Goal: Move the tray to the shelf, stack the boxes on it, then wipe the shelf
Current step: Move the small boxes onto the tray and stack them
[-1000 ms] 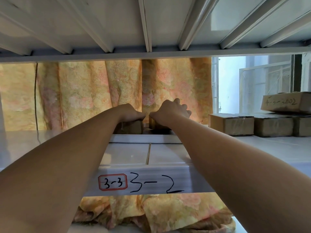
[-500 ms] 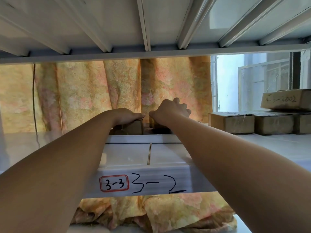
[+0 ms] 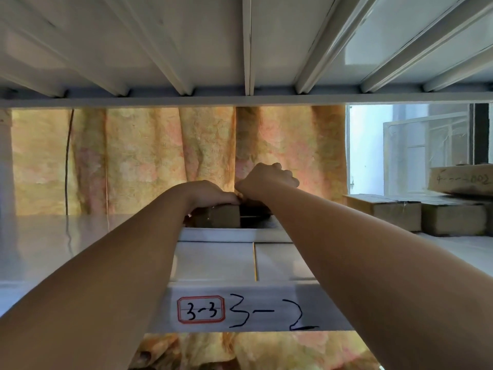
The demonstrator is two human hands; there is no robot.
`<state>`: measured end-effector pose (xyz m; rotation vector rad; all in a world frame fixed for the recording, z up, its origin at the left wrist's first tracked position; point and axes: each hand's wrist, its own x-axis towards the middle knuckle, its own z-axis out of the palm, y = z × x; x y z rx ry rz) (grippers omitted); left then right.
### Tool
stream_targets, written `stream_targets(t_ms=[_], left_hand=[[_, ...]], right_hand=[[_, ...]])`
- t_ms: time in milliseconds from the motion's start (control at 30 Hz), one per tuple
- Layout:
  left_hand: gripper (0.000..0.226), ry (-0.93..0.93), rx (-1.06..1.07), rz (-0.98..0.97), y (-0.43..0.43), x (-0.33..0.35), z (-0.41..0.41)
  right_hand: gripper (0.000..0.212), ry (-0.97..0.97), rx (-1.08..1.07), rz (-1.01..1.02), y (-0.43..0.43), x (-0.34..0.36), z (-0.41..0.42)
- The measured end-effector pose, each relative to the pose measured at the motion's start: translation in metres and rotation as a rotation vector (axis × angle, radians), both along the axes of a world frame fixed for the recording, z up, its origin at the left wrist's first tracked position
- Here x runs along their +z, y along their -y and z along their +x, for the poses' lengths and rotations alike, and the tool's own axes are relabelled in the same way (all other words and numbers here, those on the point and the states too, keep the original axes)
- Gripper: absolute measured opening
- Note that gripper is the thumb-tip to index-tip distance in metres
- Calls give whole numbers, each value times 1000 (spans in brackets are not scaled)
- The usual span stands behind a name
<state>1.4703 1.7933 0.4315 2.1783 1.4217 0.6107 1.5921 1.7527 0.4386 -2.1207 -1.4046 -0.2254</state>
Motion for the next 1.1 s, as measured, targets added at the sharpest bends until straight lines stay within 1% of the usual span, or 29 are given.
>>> stream_targets(t_ms=[167,367,400,500,533,700,800,900,1033,1100], left_hand=[[54,10,6,3,-3,1,-1],[50,35,4,-24,-5,3,-3],[50,42,7,-32,-6,3,-3],[51,64,14,-48,-9,1,-4],[51,69,13,-51,-10,1,-4],[46,58,2,-51,-7,0,-4],[47,36,2,-34,-6,-1,-5],[51,26,4,-30,-8,-1,-5],[78,44,41,-6,-13,-4,-3],[78,54,42,13,-16,-5,-2]], right_hand=[[67,-5,11,-42,-3,-6,0],[78,-63,82,-108,-1,-9,0],[74,-56,125,-132,0,-9,1],[54,-62,271,-176,9,-7,2],[50,-60,298,-182,11,-7,4],[49,-45,291,-173,8,-9,6],[25,-91,266,-123,-1,-10,11],[28,-165,257,-92,-5,-12,17],[28,-248,331,-105,-3,-15,22],[26,-268,344,-122,-3,-15,24]])
